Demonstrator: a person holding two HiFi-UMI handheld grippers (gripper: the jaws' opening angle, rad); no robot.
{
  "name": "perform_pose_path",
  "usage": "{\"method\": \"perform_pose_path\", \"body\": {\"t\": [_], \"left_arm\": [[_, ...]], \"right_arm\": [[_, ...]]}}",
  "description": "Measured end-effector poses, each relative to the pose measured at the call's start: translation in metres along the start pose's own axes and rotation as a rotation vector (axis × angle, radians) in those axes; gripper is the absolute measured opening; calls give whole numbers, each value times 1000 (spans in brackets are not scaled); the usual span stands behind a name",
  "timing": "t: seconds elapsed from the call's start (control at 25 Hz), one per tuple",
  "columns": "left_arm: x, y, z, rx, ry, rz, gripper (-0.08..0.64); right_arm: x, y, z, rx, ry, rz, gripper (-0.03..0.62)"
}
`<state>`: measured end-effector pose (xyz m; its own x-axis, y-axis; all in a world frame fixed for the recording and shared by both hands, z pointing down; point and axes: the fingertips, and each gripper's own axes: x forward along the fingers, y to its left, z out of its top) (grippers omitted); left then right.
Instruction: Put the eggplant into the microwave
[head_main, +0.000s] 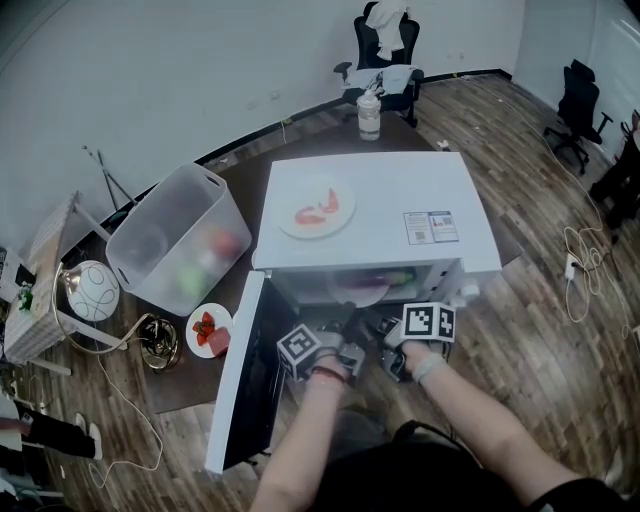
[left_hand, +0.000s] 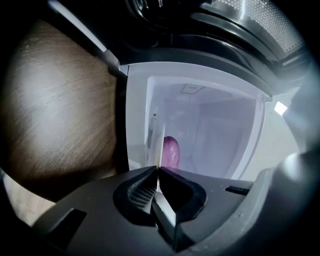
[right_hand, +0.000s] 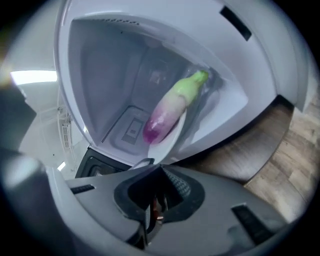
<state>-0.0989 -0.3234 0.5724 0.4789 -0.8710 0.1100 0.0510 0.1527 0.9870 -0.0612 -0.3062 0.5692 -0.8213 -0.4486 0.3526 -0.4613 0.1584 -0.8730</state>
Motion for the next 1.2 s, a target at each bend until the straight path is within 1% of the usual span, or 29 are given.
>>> {"method": "perform_pose_path", "body": {"t": [0.08, 0.24, 0.44, 0.52, 0.64, 0.72, 0.88, 0.96, 1.08, 1.2], "left_arm": [[0, 0, 0, -1, 3, 2, 15], [1, -1, 3, 20, -1, 16, 15], [1, 0, 3, 25, 8, 26, 17], [2, -1, 4, 29, 10, 16, 17], [3, -4, 2, 26, 27, 2, 41], [3, -6, 1, 33, 33, -4, 45], [2, -4, 1, 105, 54, 22, 54], [1, -5, -2, 134, 80, 25, 54], [1, -6, -5, 159, 101, 30, 54], [2, -10, -4, 213, 113, 32, 54]], "right_arm": [[2, 1, 1, -33, 13, -14, 2], [6, 2, 4, -46, 18, -21, 2], [8, 0, 5, -34, 14, -25, 2], [9, 0, 6, -24, 11, -24, 2], [12, 0, 8, -10, 4, -25, 2], [13, 0, 10, 1, -1, -23, 2], [15, -1, 14, 13, -12, -25, 2], [16, -2, 15, 17, -16, -25, 2], [17, -2, 16, 25, -21, -24, 2], [18, -1, 17, 29, -23, -27, 2]]}}
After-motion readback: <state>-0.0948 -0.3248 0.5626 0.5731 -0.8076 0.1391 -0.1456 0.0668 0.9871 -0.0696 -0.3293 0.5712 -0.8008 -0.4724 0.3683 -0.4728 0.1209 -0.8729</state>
